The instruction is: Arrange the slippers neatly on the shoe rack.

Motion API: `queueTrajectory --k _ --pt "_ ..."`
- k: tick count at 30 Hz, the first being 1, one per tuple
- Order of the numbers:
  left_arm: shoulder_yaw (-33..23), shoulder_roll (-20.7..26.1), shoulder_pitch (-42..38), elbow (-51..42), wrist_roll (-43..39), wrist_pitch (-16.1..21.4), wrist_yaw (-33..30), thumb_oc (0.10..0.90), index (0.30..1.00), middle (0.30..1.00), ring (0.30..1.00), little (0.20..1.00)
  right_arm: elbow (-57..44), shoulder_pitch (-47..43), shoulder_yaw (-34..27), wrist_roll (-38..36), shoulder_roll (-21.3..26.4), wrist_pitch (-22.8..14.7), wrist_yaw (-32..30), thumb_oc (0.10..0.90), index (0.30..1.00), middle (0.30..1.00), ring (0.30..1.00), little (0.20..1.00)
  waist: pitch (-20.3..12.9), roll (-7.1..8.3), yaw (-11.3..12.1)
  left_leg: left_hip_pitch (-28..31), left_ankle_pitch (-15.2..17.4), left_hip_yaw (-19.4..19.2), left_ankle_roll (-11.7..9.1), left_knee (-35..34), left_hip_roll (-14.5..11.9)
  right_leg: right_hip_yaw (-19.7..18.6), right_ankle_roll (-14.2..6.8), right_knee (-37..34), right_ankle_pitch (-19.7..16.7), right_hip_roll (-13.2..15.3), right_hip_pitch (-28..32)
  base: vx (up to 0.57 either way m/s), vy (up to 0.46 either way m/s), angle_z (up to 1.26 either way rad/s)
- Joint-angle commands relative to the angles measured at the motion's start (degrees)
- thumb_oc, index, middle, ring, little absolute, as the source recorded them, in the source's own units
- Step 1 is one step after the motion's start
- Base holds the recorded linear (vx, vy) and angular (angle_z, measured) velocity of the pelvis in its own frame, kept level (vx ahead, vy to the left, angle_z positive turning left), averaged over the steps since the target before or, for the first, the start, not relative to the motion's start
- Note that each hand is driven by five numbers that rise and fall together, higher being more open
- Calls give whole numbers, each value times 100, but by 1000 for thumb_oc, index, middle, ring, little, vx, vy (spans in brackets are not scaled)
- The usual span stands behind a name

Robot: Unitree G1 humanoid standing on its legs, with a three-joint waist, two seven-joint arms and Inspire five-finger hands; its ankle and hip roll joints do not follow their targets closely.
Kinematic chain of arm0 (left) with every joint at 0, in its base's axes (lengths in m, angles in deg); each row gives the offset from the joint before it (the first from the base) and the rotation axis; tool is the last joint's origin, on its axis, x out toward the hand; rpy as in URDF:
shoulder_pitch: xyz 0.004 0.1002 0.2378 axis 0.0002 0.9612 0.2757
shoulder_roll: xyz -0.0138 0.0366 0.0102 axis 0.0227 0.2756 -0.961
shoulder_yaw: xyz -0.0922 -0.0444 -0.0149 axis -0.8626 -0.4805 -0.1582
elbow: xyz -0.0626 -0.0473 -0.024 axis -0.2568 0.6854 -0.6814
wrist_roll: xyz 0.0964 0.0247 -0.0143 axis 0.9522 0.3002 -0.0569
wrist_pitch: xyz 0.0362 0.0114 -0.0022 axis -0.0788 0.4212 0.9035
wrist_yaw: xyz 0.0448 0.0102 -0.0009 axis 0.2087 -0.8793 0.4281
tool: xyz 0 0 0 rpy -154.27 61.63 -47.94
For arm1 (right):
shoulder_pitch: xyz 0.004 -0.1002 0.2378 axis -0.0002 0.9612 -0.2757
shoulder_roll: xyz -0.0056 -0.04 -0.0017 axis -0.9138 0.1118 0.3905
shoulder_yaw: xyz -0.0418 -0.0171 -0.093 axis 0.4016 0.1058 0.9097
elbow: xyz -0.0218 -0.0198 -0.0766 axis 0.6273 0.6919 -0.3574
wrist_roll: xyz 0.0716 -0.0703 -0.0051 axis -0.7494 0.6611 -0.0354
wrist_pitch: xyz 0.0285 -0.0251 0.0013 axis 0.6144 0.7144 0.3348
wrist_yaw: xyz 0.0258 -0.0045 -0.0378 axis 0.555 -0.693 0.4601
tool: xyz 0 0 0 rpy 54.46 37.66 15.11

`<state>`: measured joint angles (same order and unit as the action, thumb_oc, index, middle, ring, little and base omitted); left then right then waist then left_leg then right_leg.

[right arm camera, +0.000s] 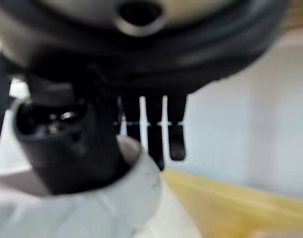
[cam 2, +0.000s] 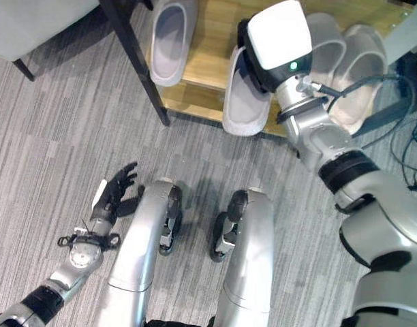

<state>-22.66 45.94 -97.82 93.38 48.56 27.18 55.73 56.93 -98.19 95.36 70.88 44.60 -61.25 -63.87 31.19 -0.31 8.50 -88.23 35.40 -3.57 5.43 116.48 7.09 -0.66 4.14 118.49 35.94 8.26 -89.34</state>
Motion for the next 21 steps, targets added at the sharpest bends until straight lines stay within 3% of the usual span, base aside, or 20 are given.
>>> queueTrajectory --k 1,2,6,14,21 --pt "423 34 10 -738 48 436 180 800 900 900 900 900 251 -1266 -101 -344 -17 59 -594 607 611 611 611 611 -140 -43 396 -172 990 441 -307 101 -114 -306 29 157 -145 154 505 -9 -2 7" --pt "486 41 -39 -733 15 453 238 800 900 900 900 900 436 -1307 -19 -439 -65 17 -539 800 900 900 900 900 -140 -53 456 -172 1010 481 -313 89 -105 -299 19 156 -163 165 517 -7 -5 4" --pt "600 67 -140 -699 -92 459 318 800 900 900 900 900 932 -1808 573 -521 -84 -73 -282 800 900 900 900 900 -140 -86 524 -172 984 564 -364 134 -122 -259 50 187 -148 178 511 -7 -4 7" --pt "720 110 -230 -709 -189 425 435 800 900 900 900 900 1273 -2021 788 -956 -179 -333 -134 800 900 900 900 900 -140 -110 512 -172 972 581 -403 181 -169 -271 91 201 -172 181 495 0 0 0" --pt "643 103 -143 -645 -175 269 448 800 900 900 900 900 844 -1936 756 -1351 -156 -544 -1 800 900 900 900 900 -140 -46 404 -172 1002 590 -442 310 -199 -331 123 359 -133 113 414 0 0 0"
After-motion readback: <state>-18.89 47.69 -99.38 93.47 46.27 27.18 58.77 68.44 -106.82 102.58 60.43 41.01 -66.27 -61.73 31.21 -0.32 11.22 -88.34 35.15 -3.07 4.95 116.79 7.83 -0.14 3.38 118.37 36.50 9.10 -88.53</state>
